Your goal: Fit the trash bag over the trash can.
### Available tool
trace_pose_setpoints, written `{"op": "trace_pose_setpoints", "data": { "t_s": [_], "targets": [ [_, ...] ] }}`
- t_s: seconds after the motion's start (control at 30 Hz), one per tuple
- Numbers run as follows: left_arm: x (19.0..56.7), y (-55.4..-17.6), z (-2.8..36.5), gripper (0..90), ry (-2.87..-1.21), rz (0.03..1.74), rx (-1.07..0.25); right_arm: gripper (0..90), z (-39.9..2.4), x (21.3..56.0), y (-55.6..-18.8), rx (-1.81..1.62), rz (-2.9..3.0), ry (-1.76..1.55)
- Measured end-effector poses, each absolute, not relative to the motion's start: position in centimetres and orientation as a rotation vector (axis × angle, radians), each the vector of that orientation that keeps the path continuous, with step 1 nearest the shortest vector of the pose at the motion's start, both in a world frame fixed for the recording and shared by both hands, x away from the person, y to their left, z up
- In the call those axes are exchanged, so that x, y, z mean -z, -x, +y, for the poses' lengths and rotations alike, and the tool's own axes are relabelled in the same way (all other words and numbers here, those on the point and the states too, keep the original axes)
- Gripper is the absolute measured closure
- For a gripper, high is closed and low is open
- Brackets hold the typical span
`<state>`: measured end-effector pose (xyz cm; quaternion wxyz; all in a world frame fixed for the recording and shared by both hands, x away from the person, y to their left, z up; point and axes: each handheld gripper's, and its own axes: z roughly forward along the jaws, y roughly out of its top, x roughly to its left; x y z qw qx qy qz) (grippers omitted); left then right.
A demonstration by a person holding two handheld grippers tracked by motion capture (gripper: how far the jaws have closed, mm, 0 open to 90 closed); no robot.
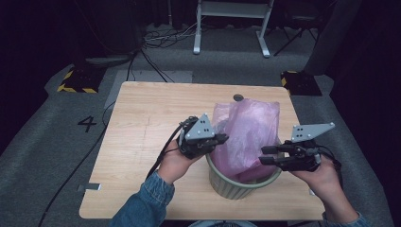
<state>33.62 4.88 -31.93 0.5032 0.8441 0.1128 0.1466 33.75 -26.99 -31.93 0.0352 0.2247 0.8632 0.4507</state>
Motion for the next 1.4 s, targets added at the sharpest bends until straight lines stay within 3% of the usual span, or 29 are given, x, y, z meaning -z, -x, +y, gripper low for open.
{"op": "trace_pose_setpoints", "data": {
  "t_s": [0.1, 0.37, 0.7, 0.83, 0.93, 1.03, 1.2, 1.4],
  "targets": [
    [32.1, -31.9, 4.5, 89.2, -2.095, 0.194, -0.406, 51.7, -27.5, 31.3, -33.8, -1.401, 2.588, -0.712],
    [32.4, -30.7, 3.9, 89.2, -2.112, 0.131, -0.363, 45.5, -28.8, 29.7, -34.3, -1.543, 2.44, -0.748],
    [33.2, -30.8, 2.2, 89.1, -2.151, 0.131, -0.324, 41.6, -25.6, 28.4, -32.3, -1.619, 2.489, -0.569],
    [33.3, -30.3, 1.8, 89.1, -2.173, 0.105, -0.337, 54.1, -23.9, 28.3, -31.7, -1.65, 2.549, -0.454],
    [33.3, -30.2, 1.9, 88.6, -2.169, 0.095, -0.323, 74.2, -22.5, 28.7, -31.2, -1.528, 2.585, -0.397],
    [33.4, -30.2, 2.4, 79.4, -2.152, 0.103, -0.307, 87.9, -22.1, 29.1, -31.0, -1.482, 2.593, -0.389],
    [33.0, -30.7, 3.4, 55.7, -2.104, 0.133, -0.261, 90.0, -22.1, 29.5, -30.4, -1.447, 2.624, -0.366],
    [32.0, -31.2, 4.7, 49.2, -2.008, 0.178, -0.242, 90.0, -21.6, 30.2, -29.5, -1.395, 2.684, -0.306]
  ]
}}
